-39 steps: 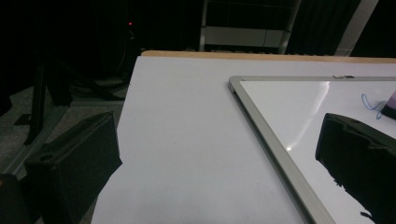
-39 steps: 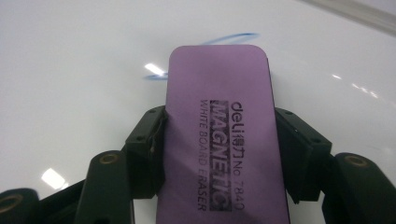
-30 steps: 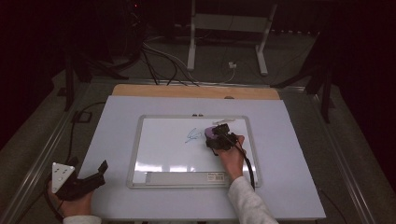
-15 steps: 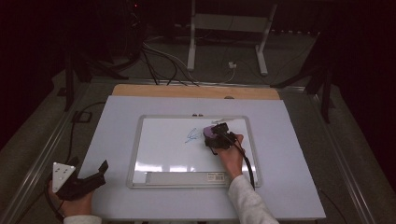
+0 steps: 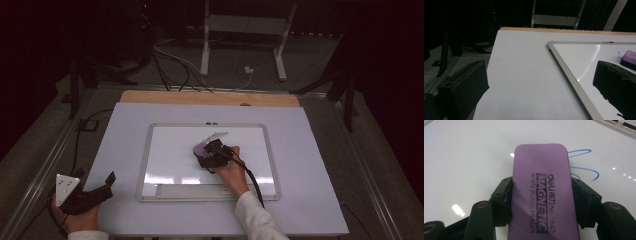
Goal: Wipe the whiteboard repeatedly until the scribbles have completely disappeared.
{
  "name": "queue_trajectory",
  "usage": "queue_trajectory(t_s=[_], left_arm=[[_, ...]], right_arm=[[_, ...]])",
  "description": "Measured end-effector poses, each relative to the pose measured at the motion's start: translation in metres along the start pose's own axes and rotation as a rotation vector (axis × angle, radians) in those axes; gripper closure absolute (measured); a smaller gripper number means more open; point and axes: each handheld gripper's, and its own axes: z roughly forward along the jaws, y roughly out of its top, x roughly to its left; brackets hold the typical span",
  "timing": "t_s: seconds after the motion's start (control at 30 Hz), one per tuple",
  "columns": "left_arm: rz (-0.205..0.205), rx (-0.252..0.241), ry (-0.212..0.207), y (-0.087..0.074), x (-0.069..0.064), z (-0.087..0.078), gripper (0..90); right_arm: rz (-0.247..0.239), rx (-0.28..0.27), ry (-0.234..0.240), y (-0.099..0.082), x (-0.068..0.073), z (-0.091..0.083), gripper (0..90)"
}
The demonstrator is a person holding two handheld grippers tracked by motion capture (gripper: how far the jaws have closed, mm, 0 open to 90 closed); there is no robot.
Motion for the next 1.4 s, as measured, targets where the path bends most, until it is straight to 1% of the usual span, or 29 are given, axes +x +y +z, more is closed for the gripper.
queue_trajectory(t_s=[0.07,0.1,0.13,0.17,0.27,0.3,0.33,0.5,0.57,0.63,0.7,0.8,0.87,1.0,1.07,1.1,1.2,1.27,1.33,1.37,1.4], left_arm=[[-0.001,-0.002,0.0,0.0,0.0,0.0,0.6],[-0.001,-0.003,0.0,0.0,0.0,0.0,0.6],[-0.002,-0.004,0.0,0.0,0.0,-0.001,0.6],[-0.003,-0.006,0.0,0.0,0.0,-0.001,0.6],[-0.008,-0.006,0.0,0.0,0.001,-0.001,0.6],[-0.007,-0.006,0.0,0.0,0.001,-0.001,0.6],[-0.007,-0.006,0.0,0.0,0.001,-0.001,0.6],[-0.014,-0.009,0.001,0.0,0.001,-0.001,0.6],[-0.014,-0.009,0.002,0.0,0.001,-0.001,0.6],[-0.014,-0.009,0.002,0.001,0.001,-0.001,0.6],[-0.011,-0.008,0.001,0.001,0.0,-0.001,0.6],[-0.014,-0.007,0.001,0.0,0.0,0.0,0.6],[-0.012,-0.007,0.001,0.001,0.0,-0.001,0.6],[-0.016,-0.01,0.001,0.001,0.001,-0.001,0.6],[-0.018,-0.009,0.001,0.0,0.002,-0.001,0.6],[-0.017,-0.01,0.001,0.0,0.002,-0.001,0.6],[-0.017,-0.011,0.001,0.001,0.002,-0.001,0.6],[-0.019,-0.013,0.001,0.001,0.001,-0.002,0.6],[-0.02,-0.014,0.002,0.001,0.002,-0.002,0.6],[-0.02,-0.015,0.003,0.001,0.002,-0.002,0.6],[-0.022,-0.015,0.003,0.001,0.002,-0.002,0.6]], right_arm=[[0.007,0.0,-0.007,0.0,-0.001,0.0,40.5],[0.024,-0.004,-0.031,0.001,-0.002,0.001,40.6],[0.024,-0.004,-0.031,0.001,-0.002,0.001,40.6],[0.036,-0.008,-0.043,0.0,-0.004,0.001,40.6],[0.076,-0.011,-0.076,0.0,-0.013,0.0,40.5],[0.105,-0.01,-0.103,-0.001,-0.021,-0.001,40.5],[0.105,-0.01,-0.103,-0.001,-0.021,-0.001,40.5],[0.173,-0.002,-0.167,-0.003,-0.04,-0.005,40.5],[0.195,0.001,-0.169,-0.003,-0.044,-0.005,40.5],[0.202,0.006,-0.176,-0.001,-0.041,-0.004,40.5],[0.186,-0.004,-0.158,0.001,-0.037,-0.001,40.5],[0.151,-0.006,-0.133,0.005,-0.024,0.004,40.5],[0.116,-0.002,-0.11,0.008,-0.014,0.007,40.5],[0.043,0.0,-0.042,0.012,0.007,0.012,40.5],[0.008,0.001,-0.014,0.014,0.015,0.013,40.5],[-0.002,0.002,-0.01,0.014,0.016,0.013,40.5],[0.01,0.008,0.003,0.015,0.014,0.013,40.6],[0.017,0.012,-0.031,0.015,0.012,0.013,40.6],[0.041,0.01,-0.058,0.015,0.006,0.013,40.6],[0.06,0.013,-0.077,0.015,0.002,0.012,40.6],[0.103,0.018,-0.115,0.014,-0.009,0.01,40.6]])
